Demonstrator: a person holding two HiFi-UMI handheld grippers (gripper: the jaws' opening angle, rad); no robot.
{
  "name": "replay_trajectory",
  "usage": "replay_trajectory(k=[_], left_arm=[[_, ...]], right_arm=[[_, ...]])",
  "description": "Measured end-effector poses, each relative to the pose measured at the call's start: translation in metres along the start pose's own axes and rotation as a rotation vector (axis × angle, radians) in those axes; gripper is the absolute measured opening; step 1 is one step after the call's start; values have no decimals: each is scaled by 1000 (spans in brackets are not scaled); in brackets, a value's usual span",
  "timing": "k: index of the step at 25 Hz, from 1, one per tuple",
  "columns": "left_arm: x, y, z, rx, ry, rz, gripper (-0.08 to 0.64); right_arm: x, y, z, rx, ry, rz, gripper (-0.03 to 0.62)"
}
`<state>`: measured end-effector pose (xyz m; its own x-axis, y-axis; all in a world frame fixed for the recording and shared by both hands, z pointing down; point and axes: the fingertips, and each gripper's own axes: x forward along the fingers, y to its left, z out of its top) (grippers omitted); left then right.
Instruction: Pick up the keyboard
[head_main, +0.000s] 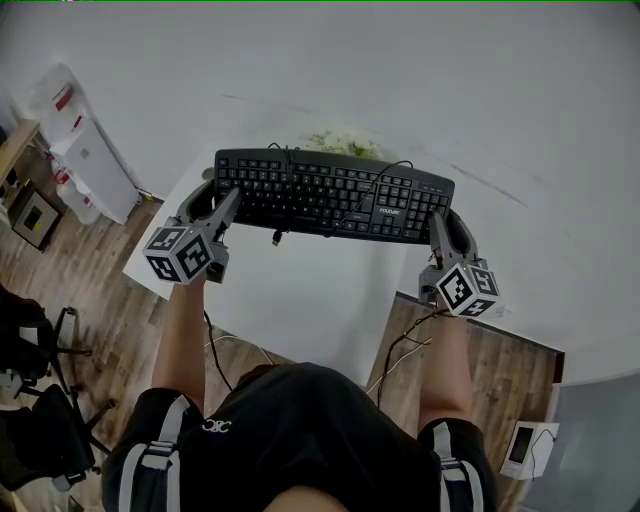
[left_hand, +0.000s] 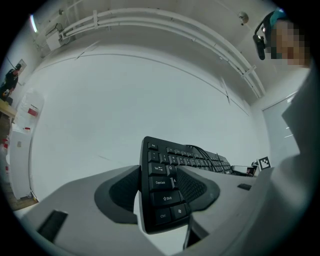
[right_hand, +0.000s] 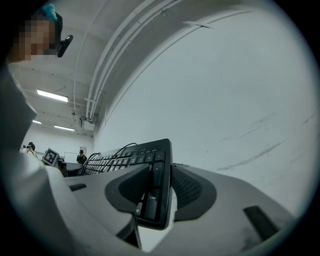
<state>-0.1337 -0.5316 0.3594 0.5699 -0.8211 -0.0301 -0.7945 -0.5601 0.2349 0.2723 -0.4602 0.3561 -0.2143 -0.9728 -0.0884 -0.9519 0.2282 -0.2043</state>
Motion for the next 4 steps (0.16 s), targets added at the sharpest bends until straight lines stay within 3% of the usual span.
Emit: replay_trajectory(k=[4], left_arm=[[0,0,-3,-7,-2,1,235]], right_arm=[[-2,-1,-2,7,-2,1,149]])
